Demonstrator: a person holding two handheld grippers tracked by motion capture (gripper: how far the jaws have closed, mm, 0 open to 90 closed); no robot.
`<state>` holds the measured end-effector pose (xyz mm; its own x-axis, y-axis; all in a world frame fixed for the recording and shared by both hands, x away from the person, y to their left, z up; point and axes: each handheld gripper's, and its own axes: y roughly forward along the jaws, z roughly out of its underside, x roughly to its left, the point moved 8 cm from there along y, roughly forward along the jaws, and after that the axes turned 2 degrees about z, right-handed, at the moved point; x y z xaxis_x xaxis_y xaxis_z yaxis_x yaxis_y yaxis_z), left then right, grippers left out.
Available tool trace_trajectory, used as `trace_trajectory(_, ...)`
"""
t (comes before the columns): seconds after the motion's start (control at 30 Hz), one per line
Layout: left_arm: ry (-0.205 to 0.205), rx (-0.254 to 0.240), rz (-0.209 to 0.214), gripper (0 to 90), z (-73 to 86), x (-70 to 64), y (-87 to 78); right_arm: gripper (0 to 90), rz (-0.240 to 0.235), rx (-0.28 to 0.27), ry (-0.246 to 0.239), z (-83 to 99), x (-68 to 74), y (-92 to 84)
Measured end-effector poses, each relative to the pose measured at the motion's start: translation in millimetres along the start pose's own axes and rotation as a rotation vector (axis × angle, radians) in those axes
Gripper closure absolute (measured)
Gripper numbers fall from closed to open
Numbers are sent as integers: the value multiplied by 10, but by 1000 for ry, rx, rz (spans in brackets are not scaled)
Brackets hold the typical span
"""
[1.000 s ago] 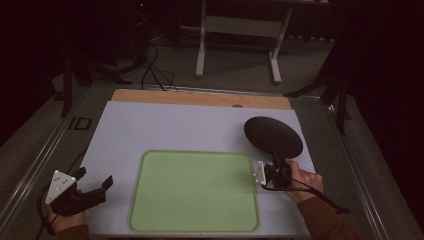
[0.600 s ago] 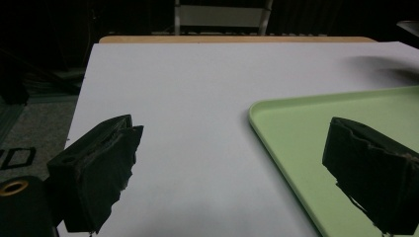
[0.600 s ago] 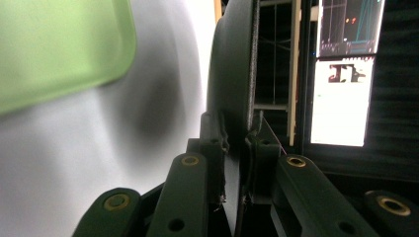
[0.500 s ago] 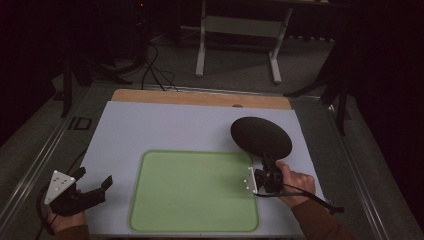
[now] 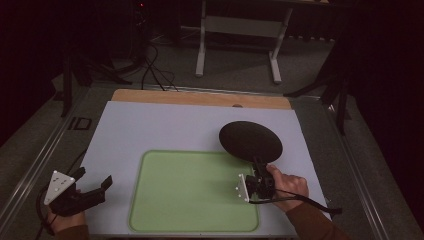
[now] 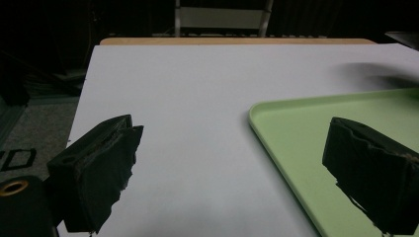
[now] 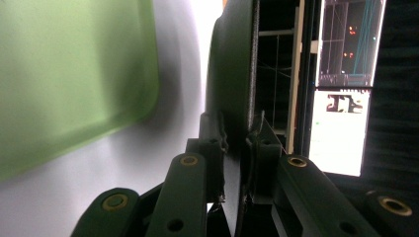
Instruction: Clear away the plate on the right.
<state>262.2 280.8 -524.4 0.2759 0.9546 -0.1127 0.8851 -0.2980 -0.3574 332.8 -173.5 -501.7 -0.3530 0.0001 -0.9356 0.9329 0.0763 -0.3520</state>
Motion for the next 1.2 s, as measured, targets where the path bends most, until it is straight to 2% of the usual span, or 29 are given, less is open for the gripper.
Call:
trace_trajectory(0.47, 0, -2, -2, 63, -6, 1, -3, 797, -16, -60, -28, -216, 101, -111)
trace_trajectory(1.2, 4, 0, 0, 63, -9, -3, 3, 794, -5, -175, -72, -586, 208, -364)
